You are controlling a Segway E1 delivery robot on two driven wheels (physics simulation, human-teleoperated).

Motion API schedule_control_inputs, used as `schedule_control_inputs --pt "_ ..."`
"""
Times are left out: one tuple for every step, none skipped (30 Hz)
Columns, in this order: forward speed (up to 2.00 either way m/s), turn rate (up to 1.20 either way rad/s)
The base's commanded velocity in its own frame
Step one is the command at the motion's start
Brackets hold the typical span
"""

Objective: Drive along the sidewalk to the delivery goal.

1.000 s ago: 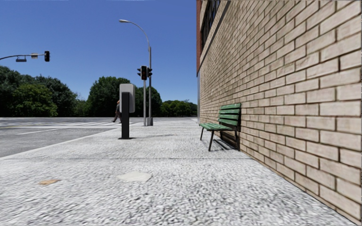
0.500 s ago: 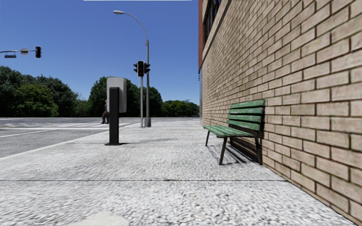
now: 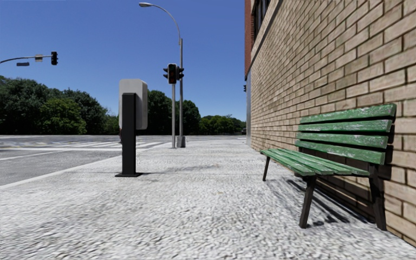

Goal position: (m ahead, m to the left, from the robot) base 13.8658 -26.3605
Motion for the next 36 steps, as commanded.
schedule_control_inputs --pt "2.00 0.00" --pt "2.00 0.00" --pt "2.00 0.00" --pt "2.00 0.00" --pt "2.00 0.00" --pt "2.00 0.00" --pt "2.00 0.00" --pt "2.00 0.00" --pt "2.00 0.00" --pt "2.00 0.00" --pt "2.00 0.00" --pt "2.00 0.00" --pt "2.00 0.00" --pt "2.00 0.00" --pt "2.00 0.00" --pt "2.00 0.00" --pt "2.00 0.00" --pt "2.00 0.00" --pt "2.00 0.00" --pt "2.00 0.00" --pt "2.00 0.00" --pt "2.00 0.00" --pt "2.00 0.00" --pt "2.00 0.00" --pt "2.00 0.00" --pt "2.00 0.00" --pt "2.00 0.00" --pt "2.00 0.00" --pt "2.00 0.00" --pt "2.00 0.00" --pt "2.00 0.00" --pt "2.00 0.00" --pt "2.00 0.00" --pt "2.00 0.00" --pt "2.00 0.00" --pt "2.00 -0.02"
